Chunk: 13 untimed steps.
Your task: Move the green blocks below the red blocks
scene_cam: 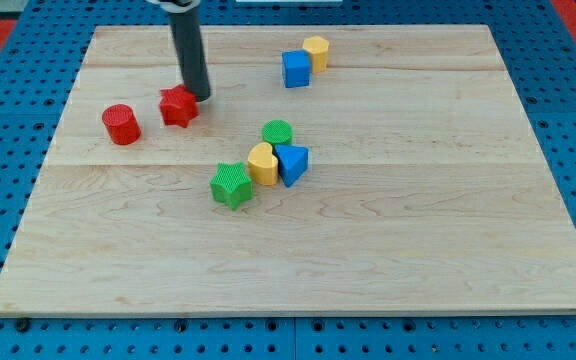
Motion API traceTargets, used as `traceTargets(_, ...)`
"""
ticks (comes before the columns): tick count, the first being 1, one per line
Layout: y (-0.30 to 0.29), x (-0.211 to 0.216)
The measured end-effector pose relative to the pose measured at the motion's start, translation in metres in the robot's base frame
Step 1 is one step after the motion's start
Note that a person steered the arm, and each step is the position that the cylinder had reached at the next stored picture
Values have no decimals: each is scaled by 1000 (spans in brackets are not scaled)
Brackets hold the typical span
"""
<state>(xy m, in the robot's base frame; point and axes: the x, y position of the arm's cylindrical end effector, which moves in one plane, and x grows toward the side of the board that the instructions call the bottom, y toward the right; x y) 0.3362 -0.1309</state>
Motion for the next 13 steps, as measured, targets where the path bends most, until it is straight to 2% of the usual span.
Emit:
traceTargets(1,0,5)
traceTargets(2,79,6)
traceTargets(3,200,18)
traceTargets(4,229,73)
traceTargets(5,174,106)
traceTargets(6,122,66)
traceTargets(7,45,60)
traceTargets(8,8,52)
traceTargets(11,195,37)
traceTargets(12,255,65)
traceTargets(13,256,73)
